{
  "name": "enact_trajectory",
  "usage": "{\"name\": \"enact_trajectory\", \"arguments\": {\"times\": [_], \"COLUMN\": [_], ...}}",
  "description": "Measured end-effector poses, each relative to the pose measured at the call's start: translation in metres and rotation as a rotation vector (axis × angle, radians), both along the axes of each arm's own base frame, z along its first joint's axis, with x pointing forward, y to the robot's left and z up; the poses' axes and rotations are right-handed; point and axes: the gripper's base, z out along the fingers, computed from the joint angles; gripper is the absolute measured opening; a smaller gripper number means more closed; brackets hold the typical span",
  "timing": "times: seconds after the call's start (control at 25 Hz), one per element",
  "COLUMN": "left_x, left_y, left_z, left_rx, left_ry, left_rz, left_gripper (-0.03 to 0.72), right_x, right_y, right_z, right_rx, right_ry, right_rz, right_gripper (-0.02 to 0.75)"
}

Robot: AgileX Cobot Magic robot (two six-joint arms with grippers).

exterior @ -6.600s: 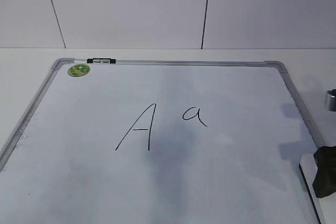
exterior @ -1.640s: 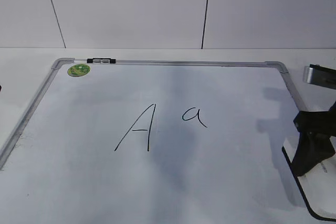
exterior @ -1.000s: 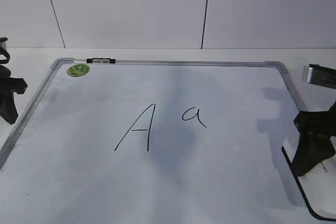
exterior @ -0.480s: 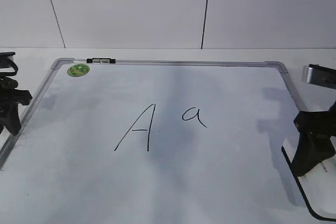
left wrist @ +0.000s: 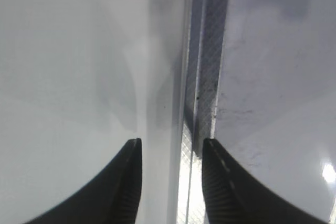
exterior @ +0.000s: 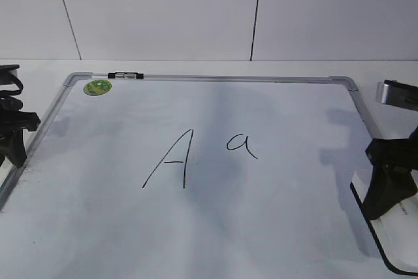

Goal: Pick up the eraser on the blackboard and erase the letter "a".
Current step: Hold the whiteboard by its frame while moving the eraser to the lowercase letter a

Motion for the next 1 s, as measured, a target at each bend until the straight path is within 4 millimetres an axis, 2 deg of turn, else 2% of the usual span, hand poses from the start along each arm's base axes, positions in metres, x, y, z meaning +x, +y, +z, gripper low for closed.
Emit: {"name": "enact_trajectory", "arguments": {"times": [0.64, 1.0], "left_x": [0.003, 0.004], "left_y": [0.0, -0.001], "left_z": [-0.008, -0.011], "left_rx": [0.001, -0.012], "left_ry": [0.021, 0.04], "left_rz": [0.0, 0.008], "left_gripper": [0.278, 0.094], "right_x": [0.0, 0.0], "right_y": [0.0, 0.001], "right_z": [0.0, 0.0], "right_rx": [0.006, 0.007], "right_ry": [0.0, 0.0], "right_rz": [0.001, 0.002], "right_gripper": [0.558, 0.558]}}
